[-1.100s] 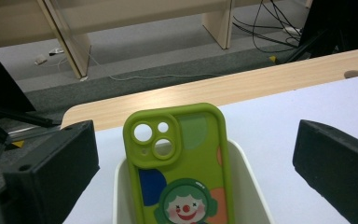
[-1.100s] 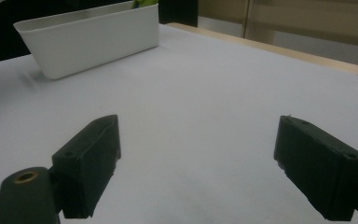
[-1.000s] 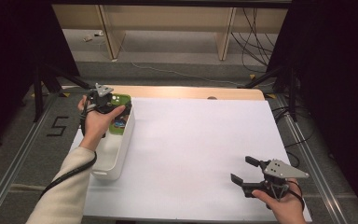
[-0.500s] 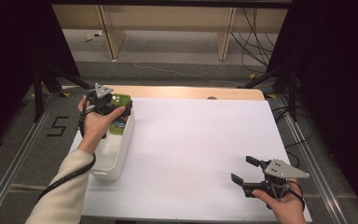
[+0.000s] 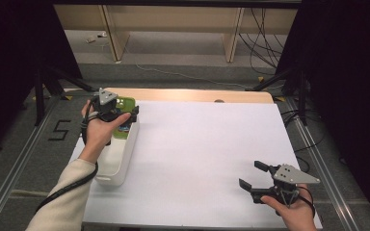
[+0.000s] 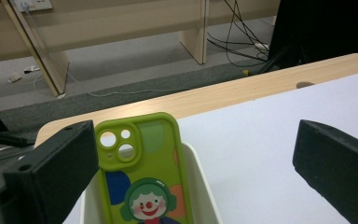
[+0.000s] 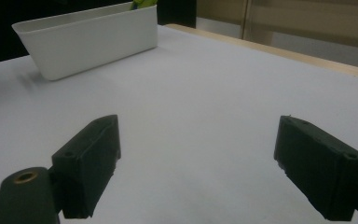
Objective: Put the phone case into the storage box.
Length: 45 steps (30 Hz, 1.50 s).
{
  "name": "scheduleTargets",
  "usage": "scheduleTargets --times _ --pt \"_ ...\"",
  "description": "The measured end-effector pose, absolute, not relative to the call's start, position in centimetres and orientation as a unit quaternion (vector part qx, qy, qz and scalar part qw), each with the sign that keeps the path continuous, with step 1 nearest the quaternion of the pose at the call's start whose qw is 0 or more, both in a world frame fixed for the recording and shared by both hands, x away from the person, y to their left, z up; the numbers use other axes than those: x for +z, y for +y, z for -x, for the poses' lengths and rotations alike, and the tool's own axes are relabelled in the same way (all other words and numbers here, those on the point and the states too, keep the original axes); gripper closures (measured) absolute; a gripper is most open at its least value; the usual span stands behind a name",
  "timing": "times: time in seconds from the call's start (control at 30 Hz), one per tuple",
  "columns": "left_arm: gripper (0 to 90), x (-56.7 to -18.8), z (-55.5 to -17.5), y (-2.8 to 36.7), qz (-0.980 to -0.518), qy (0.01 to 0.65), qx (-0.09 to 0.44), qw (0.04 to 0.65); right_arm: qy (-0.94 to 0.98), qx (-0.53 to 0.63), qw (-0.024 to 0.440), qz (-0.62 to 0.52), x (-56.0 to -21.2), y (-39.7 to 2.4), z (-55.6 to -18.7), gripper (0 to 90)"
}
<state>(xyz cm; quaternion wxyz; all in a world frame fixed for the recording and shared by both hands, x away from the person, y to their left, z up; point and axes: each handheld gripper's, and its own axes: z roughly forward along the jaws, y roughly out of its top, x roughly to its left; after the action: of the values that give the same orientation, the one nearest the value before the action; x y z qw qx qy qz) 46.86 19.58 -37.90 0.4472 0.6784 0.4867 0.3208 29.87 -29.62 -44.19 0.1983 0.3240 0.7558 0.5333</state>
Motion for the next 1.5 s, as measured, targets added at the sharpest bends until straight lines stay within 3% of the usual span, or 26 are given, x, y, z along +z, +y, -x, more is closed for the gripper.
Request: scheduleTargets --times 1.5 --pt "0.0 -38.2 -42.8 18.2 -0.705 0.438 0.281 0.482 0.753 0.535 0.201 -0.327 -44.2 -29.7 -29.9 15.7"
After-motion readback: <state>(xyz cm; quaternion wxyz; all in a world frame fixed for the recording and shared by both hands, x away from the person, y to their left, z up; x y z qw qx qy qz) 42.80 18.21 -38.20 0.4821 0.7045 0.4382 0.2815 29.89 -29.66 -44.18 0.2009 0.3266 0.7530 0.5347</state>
